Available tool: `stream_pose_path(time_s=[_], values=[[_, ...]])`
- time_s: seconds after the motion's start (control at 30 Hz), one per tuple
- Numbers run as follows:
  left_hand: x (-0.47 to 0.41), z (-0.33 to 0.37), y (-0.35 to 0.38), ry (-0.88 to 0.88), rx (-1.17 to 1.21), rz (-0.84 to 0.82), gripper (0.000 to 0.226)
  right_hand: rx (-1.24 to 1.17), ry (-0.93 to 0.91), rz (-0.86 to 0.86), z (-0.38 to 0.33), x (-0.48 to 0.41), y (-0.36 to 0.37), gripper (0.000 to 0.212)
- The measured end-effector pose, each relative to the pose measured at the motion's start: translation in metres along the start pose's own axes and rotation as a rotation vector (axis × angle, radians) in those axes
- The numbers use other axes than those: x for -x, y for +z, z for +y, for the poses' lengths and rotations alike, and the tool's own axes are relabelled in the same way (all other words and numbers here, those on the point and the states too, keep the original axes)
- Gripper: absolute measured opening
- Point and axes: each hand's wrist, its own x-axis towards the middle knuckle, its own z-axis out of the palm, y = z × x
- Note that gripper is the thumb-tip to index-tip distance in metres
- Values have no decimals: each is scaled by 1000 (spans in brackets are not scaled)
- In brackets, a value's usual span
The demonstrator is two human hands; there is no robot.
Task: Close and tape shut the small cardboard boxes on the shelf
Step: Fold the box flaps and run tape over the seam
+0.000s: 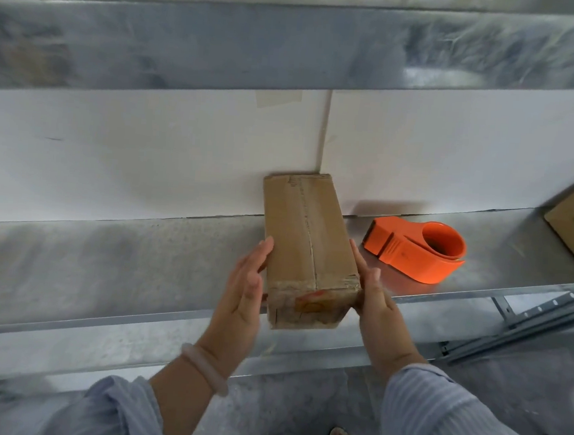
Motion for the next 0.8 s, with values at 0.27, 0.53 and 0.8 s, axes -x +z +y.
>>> stream_pose_path(time_s=[0.27,0.53,0.8], values=[[-23,20,-13,593,-609,-26,42,882,-629,-186,-11,-18,-29,56],[-28,14,-25,745,-738,-103,32,897,-703,-214,0,-24,-33,45],[-30,16,-41,825,-842,-292,35,1031,-754,-339,-8,-29,-47,41]])
